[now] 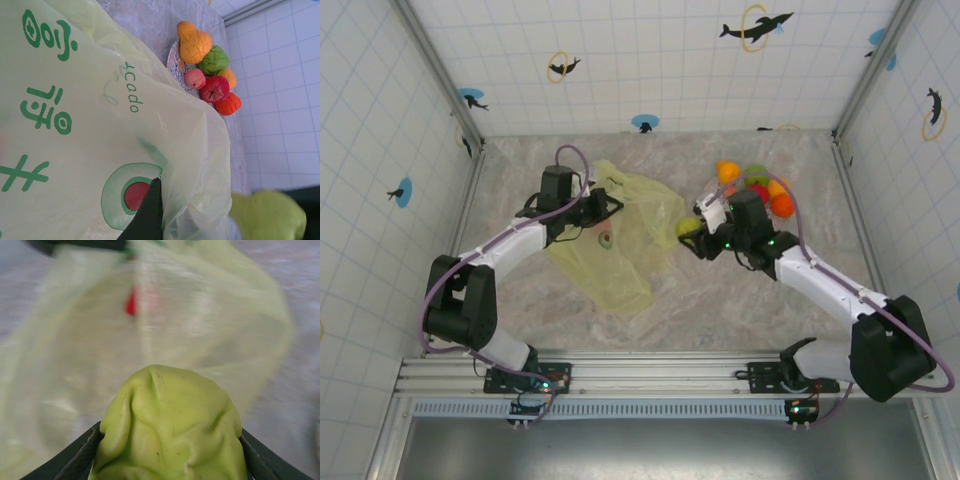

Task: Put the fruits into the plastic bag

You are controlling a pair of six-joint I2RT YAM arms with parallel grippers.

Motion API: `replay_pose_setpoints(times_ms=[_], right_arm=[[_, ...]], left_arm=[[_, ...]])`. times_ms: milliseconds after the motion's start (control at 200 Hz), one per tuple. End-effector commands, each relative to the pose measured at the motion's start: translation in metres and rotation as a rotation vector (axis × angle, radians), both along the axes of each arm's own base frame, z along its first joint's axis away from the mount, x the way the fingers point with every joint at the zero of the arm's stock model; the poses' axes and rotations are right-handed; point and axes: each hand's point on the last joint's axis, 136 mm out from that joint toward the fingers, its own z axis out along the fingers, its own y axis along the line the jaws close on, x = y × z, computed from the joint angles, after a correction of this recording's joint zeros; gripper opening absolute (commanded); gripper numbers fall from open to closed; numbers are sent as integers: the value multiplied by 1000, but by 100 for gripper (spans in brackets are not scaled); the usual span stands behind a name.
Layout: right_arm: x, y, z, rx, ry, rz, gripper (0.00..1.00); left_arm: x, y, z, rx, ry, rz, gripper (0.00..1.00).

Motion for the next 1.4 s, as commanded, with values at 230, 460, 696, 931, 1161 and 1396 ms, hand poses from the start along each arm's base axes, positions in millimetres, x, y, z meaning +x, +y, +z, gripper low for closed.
replay_pose_setpoints(times_ms=[230,460,696,931,1161,1396], right_arm=[[-21,90,3,183,-78,176,54],[4,116,-9,203,-198,142,53],[40,125,-21,161,-352,62,53],[75,132,-28,136,-480,-33,54],[104,136,-32,183,-537,-159,56],[119,138,-45,193,-527,-236,58]], left_arm=[[-2,2,6,-23,-2,-1,0],[-3,1,8,-33,3,-4,0],[-4,0,12,-45,0,-9,0],[-5,-1,12,-47,3,-14,0],[-5,-1,13,-46,2,-14,0],[-5,-1,14,-45,-1,-15,0]])
